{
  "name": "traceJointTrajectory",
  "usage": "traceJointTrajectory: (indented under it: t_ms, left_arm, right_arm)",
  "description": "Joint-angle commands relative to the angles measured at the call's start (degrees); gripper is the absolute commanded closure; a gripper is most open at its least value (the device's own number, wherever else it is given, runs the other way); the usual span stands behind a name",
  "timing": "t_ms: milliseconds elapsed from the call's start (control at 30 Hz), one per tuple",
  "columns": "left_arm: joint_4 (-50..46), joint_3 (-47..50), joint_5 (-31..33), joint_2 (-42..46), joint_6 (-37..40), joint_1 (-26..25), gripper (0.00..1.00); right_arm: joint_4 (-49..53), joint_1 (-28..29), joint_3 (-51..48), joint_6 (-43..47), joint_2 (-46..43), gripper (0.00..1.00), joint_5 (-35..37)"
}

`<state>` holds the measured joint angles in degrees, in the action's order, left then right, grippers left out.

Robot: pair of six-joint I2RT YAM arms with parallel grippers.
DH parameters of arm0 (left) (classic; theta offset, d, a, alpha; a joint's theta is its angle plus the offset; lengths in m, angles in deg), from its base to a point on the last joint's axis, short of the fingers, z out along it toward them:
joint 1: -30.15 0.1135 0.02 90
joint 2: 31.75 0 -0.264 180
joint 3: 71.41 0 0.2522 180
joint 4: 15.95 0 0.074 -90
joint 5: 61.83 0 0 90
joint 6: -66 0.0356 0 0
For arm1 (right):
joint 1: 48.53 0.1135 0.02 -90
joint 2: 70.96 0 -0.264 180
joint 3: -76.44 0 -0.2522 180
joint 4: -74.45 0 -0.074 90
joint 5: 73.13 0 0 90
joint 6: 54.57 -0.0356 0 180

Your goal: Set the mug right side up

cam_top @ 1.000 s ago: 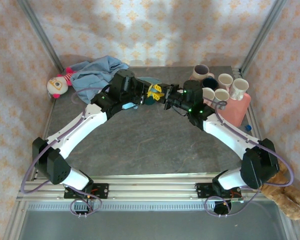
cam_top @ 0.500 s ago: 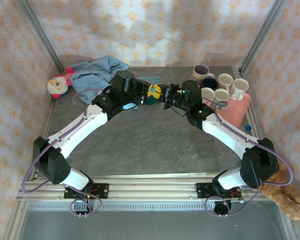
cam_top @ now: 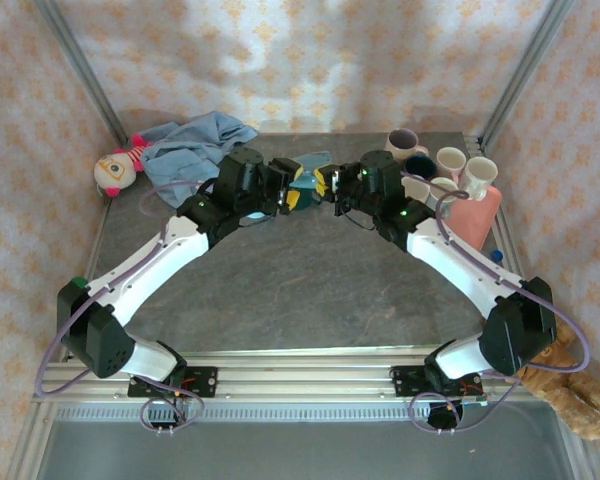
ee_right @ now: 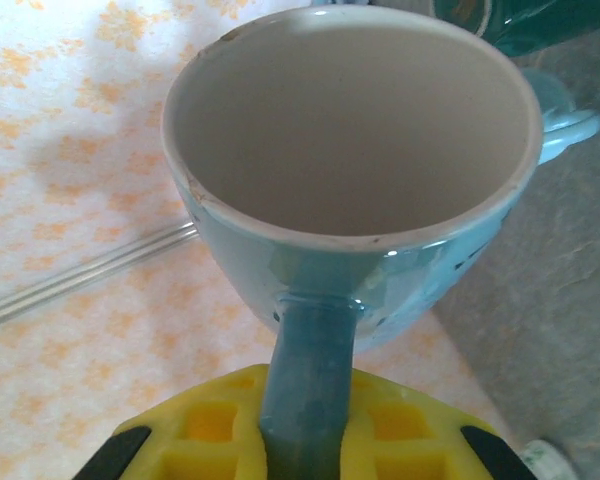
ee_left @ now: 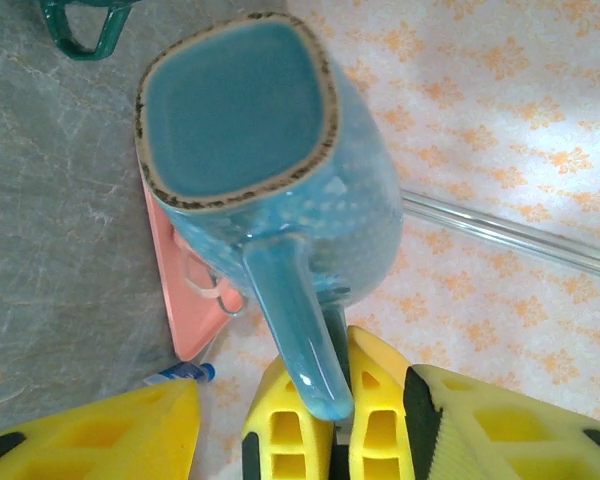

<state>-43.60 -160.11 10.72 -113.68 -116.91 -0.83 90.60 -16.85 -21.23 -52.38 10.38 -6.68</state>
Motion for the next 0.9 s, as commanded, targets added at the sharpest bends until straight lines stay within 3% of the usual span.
traceJointTrajectory:
  t_ms: [0, 200, 433, 567, 867]
  left_arm:
    - [-1.78, 0.63, -2.13, 2.24, 2.98, 1.62, 0.43]
    - [-12.69, -5.39, -4.37, 1.73, 17.18, 5.36, 0.43]
    - [-17.25, -7.81, -3.72, 2.42, 34.53, 7.73, 0.44]
    - [-19.62, -9.83, -1.00, 3.00, 44.77, 7.86, 0.45]
    - [-17.67, -9.45, -5.13, 2.91, 63.66, 7.87, 0.46]
  right_arm:
    - [3.62, -0.16, 6.63, 11.12, -1.30, 1.00, 1.03]
    - [20.86, -0.17, 13.16, 30.64, -1.10, 1.00, -0.39]
    - [34.35, -0.19, 16.67, 55.76, -2.80, 1.00, 2.37]
    - [37.47, -0.19, 16.06, 67.18, -5.20, 1.00, 5.87]
    - [33.58, -0.80, 6.15, 83.38, -15.92, 1.00, 14.45]
